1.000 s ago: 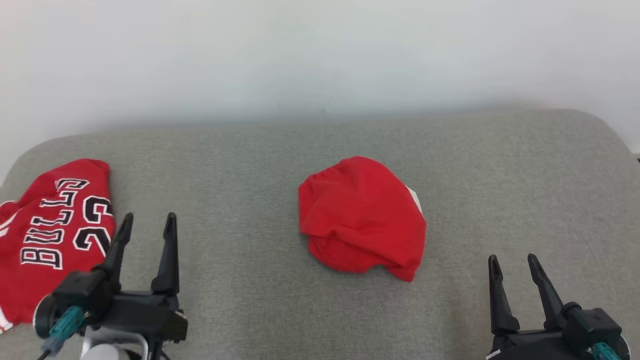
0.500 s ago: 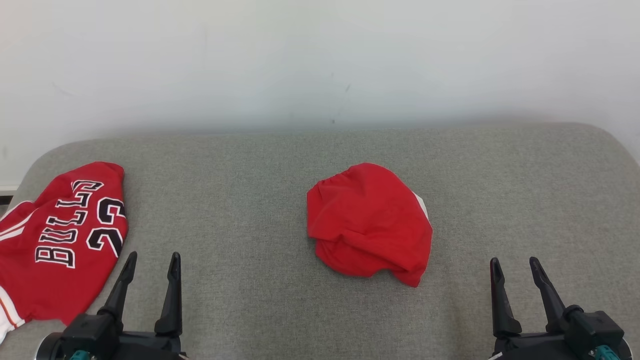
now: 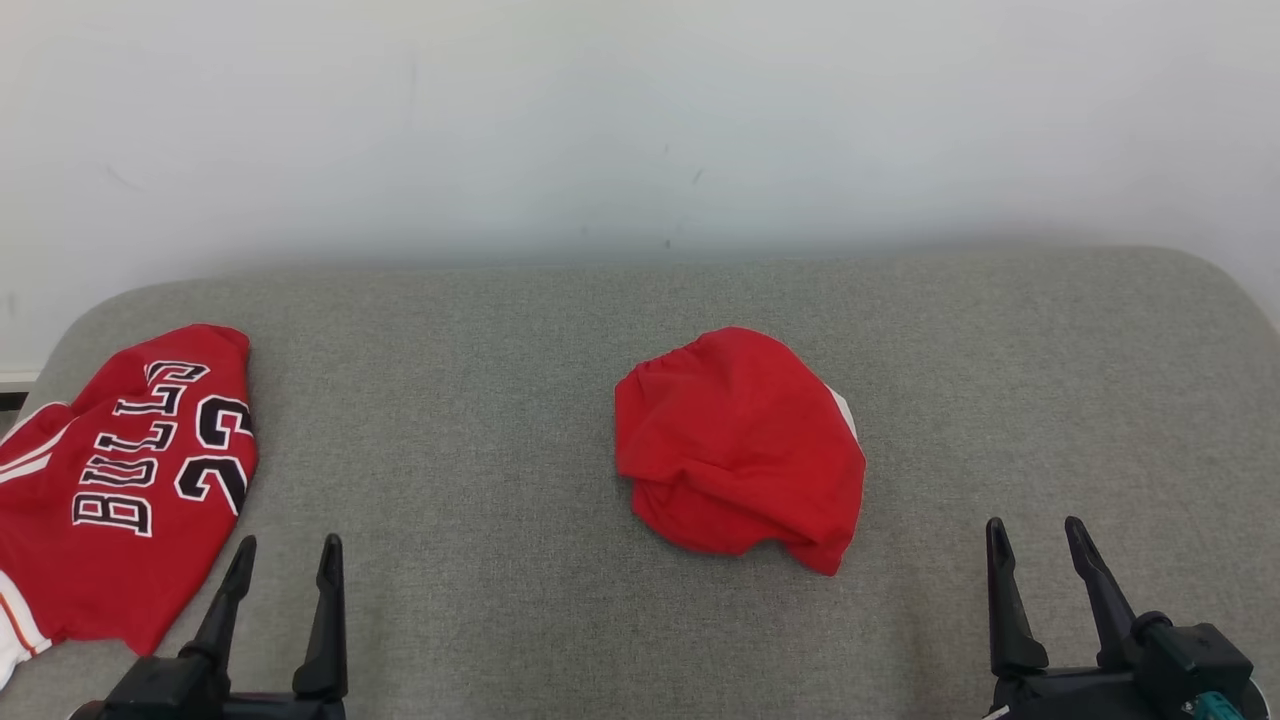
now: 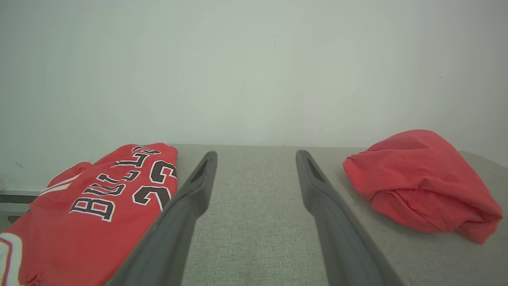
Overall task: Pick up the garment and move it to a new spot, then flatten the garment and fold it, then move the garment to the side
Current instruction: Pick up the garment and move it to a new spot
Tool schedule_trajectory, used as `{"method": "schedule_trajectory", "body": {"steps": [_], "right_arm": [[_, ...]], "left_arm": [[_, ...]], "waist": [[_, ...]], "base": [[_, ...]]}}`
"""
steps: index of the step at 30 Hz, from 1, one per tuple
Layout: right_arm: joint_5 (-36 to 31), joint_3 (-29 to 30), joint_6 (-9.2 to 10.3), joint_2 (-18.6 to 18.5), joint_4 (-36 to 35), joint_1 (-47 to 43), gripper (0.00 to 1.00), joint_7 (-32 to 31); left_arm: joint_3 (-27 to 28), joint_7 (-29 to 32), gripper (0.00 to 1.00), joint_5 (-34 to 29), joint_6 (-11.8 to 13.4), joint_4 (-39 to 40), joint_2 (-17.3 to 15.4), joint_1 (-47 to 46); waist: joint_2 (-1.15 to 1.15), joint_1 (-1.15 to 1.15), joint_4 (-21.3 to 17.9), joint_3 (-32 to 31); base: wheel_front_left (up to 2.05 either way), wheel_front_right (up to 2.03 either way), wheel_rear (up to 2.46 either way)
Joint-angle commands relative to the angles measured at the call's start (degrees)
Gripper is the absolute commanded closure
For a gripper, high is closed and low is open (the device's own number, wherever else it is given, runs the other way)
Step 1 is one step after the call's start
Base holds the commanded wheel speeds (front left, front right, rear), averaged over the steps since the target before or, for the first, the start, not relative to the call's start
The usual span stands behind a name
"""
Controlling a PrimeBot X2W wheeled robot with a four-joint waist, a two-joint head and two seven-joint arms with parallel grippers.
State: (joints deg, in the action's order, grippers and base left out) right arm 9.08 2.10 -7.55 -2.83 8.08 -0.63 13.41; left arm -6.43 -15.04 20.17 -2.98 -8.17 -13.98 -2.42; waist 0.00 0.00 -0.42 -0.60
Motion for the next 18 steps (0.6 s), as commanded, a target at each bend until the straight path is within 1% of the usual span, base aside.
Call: {"method": "schedule_trajectory", "body": {"steps": [1, 4, 6, 18], "right_arm": [[-0.4, 0.0, 0.12, -0.1, -0.1, -0.6, 0.00, -0.1], [-0.5, 0.0, 0.12, -0.1, -0.4, -0.5, 0.00, -0.2], [-0.6, 0.1, 0.12, -0.1, -0.5, -0.7, 0.00, -0.4], [-0.7, -0.1, 0.12, -0.1, -0.7, -0.8, 0.00, -0.6]], "left_arm": [[0.5, -0.2, 0.00, -0.4, 0.0, -0.1, -0.1, 0.5], [0.8, -0.2, 0.00, -1.0, -0.2, -0.6, 0.3, 0.7], [0.6, -0.2, 0.00, -2.0, 0.3, -0.5, 0.4, 0.9], [1.4, -0.2, 0.00, -2.6, 0.8, -0.3, 0.5, 2.0]], "waist": [[0.00, 0.00, 0.0, 0.0], [0.00, 0.00, 0.1, 0.1], [0.00, 0.00, 0.1, 0.1], [0.00, 0.00, 0.1, 0.3]], "base": [[0.00, 0.00, 0.00], [0.00, 0.00, 0.00], [0.00, 0.00, 0.00], [0.00, 0.00, 0.00]]}}
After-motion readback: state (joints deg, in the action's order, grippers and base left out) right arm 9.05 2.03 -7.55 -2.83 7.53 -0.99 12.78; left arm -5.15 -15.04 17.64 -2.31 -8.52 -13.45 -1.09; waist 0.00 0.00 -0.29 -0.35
